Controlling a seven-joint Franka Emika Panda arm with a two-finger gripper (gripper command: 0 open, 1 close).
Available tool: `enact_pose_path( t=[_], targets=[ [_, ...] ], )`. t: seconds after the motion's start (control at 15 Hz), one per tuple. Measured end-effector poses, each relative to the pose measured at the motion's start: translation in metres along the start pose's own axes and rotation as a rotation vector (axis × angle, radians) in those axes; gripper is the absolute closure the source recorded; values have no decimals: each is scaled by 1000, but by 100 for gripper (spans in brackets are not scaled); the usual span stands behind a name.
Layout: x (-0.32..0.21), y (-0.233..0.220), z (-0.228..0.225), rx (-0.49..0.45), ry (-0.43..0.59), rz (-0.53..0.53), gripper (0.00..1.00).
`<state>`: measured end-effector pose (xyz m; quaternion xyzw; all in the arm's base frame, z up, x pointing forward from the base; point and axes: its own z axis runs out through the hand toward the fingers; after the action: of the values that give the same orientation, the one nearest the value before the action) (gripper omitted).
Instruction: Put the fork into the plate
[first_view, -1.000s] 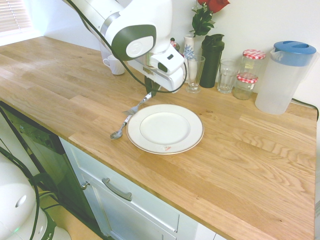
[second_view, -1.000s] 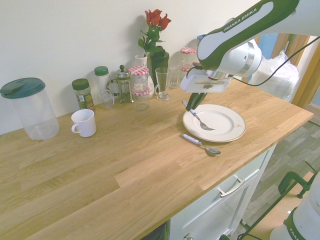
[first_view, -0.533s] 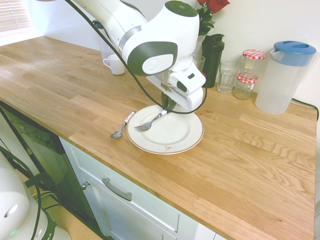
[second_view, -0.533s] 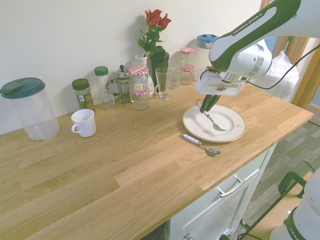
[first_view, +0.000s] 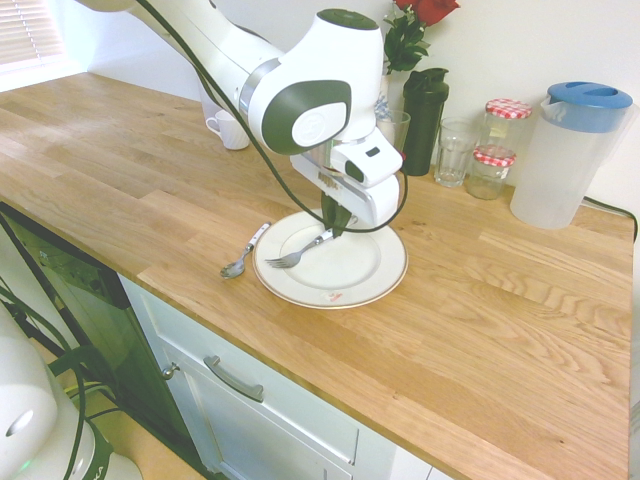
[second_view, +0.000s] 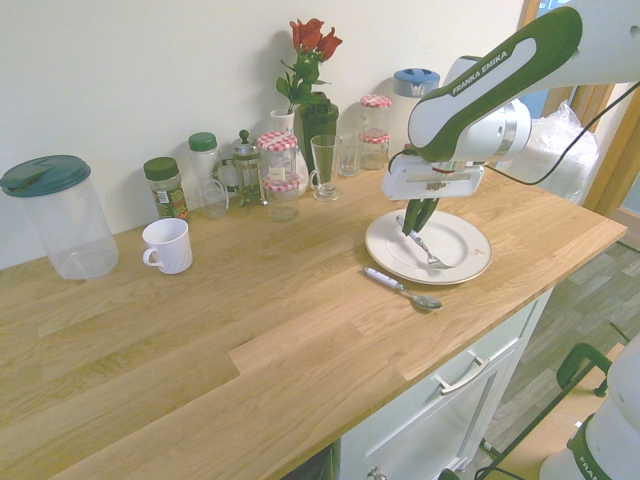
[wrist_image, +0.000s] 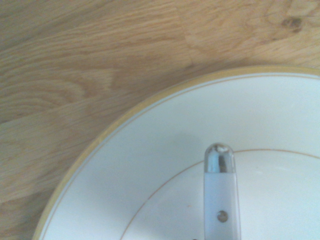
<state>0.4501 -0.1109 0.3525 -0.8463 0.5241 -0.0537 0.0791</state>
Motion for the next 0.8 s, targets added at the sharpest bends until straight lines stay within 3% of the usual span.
enact_pose_path(
  t=[0.07, 0.13, 0.8],
  targets=[
    [0, 0, 2, -6, 1, 2, 100],
    [-1, 0, 3, -11, 1, 5, 0],
    [-2, 1, 6, -33, 3, 19, 0]
  ],
)
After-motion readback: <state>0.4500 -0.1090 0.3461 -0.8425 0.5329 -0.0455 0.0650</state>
